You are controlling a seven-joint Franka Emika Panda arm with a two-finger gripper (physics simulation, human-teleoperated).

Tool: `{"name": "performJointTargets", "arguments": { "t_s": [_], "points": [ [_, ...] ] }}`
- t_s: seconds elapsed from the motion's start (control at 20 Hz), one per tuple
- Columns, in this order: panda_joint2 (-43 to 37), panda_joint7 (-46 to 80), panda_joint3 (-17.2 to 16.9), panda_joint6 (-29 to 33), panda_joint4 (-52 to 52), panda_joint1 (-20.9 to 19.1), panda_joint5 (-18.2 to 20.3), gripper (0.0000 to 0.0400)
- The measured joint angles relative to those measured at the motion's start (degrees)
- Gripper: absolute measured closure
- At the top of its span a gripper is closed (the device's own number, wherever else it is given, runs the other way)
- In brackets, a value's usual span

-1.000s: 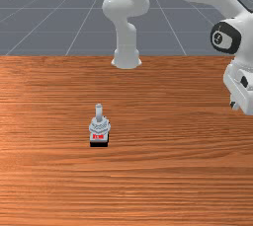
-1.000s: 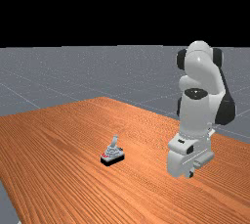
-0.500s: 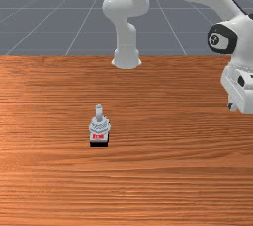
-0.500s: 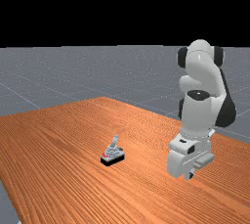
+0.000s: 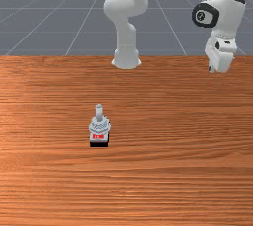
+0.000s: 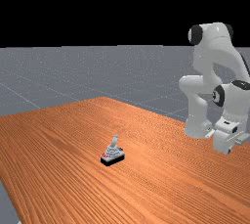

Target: Turn on the trigger

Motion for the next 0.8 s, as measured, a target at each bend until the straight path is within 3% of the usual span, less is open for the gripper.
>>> {"name": "performJointTargets", "arguments": {
  "t_s": [0.1, 0.15, 0.2, 0.25, 0.3, 0.4, 0.45, 0.55, 0.6, 0.65, 0.8],
  "points": [
    [-3.36, 1.35, 1.6, 2.46, -4.97, 1.25, 1.52, 0.04],
    [-5.32, -2.8, 2.87, 7.49, -8.67, 0.97, 7.09, 0.04],
    [-6.55, 8.51, 2.13, 7.56, -10.17, 2.87, -3.7, 0.04],
    [-7.64, 10.26, 2.76, 8.16, -11.69, 3.44, -4.36, 0.04],
    [-8.72, 9.69, 3.71, 8.06, -13.0, 3.82, -2.2, 0.04],
    [-9.77, 2.67, 5.43, 3.77, -13.43, 4.9, 8.03, 0.04],
    [-9.8, 1.42, 5.73, 2.33, -13.24, 5.3, 9.92, 0.04],
    [-11.74, 1.53, 5.37, 4.26, -15.85, 5.59, 9.12, 0.04],
    [-13.36, 5.39, 5.24, 6.69, -18.21, 5.4, 6.77, 0.04],
    [-16.13, 12.19, 4.77, 7.21, -21.45, 4.65, 8.41, 0.04],
    [-25.65, 12.59, 1.9, 7.77, -31.53, 0.58, 11.13, 0.04]
  ]
}}
